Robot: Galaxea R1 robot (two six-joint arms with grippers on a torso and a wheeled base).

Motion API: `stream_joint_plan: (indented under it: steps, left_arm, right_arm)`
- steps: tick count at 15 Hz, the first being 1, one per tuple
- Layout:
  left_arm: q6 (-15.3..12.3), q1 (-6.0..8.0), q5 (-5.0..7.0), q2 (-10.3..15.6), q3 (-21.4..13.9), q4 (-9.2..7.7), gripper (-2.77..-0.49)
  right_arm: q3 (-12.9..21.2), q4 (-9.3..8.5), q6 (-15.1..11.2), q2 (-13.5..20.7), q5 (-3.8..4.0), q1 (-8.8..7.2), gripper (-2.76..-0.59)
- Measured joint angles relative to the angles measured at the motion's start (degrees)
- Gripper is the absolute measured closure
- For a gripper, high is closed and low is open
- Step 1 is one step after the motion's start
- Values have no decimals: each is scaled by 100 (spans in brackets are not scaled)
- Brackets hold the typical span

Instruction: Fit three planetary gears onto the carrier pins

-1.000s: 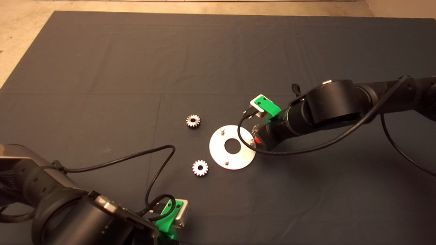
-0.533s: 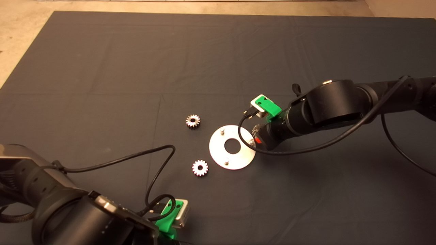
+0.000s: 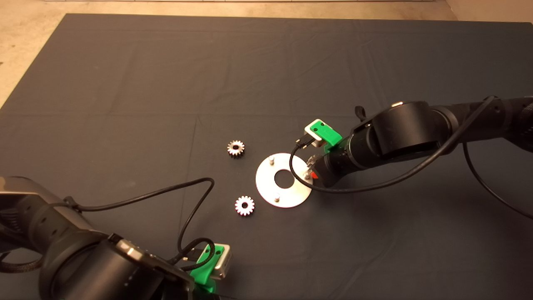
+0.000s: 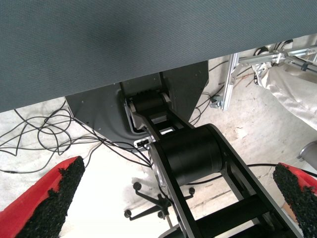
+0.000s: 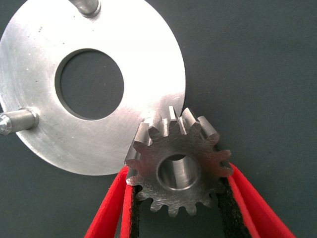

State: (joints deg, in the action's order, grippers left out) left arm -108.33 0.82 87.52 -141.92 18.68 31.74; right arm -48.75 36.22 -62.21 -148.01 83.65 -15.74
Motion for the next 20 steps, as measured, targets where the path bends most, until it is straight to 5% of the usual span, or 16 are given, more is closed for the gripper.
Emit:
stream_joint_plan:
  steps: [4,9,20]
  left_arm:
    - [0,0,-1,0,0,0,-277]
    - [0,0,-1,2,0,0,-277]
    - [0,0,-1,17,0,0,-277]
  right_arm:
    - [0,1,0,-58,-6,17,-90]
    - [-2,0,0,-91,9,304,-89]
    - [-456,2,22,-343,20,282,-89]
